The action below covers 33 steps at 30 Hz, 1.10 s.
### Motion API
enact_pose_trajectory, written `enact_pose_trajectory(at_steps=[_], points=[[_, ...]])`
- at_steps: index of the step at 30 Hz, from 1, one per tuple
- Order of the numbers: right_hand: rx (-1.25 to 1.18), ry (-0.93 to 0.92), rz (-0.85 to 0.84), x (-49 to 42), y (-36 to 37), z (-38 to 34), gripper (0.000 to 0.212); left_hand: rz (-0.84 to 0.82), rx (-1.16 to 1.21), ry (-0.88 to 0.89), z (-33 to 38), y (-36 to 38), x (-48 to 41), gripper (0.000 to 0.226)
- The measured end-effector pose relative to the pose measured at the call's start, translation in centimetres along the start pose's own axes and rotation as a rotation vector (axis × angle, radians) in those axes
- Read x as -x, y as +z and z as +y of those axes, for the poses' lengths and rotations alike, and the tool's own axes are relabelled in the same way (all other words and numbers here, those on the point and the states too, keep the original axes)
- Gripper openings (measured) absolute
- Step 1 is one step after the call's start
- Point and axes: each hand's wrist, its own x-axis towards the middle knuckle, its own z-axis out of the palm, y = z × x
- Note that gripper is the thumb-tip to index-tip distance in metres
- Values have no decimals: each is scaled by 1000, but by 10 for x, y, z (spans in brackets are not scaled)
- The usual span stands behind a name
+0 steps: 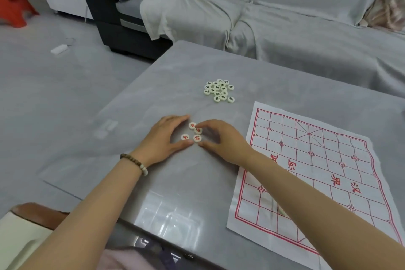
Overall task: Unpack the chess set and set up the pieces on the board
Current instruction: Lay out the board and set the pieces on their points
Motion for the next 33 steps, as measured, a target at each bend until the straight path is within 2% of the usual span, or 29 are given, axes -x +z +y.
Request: enact_pose_trajectory(at_steps=[6, 14, 19, 24, 33], points=[[47, -12, 32, -6, 0, 0, 30, 108, 73, 24, -6, -1, -8, 54], [-27, 3, 46, -8, 8, -4, 34, 61, 182, -11, 0, -2, -16, 49], [-76, -4, 45, -6, 10, -7, 25, 63, 292, -49, 2, -2, -19, 39], [-102, -9, 7, -3, 11, -7, 23, 102, 318, -60, 6, -4, -16, 31], [-124, 73, 107, 11, 15, -13, 20, 200, 373, -142, 13, -12, 3, 30]])
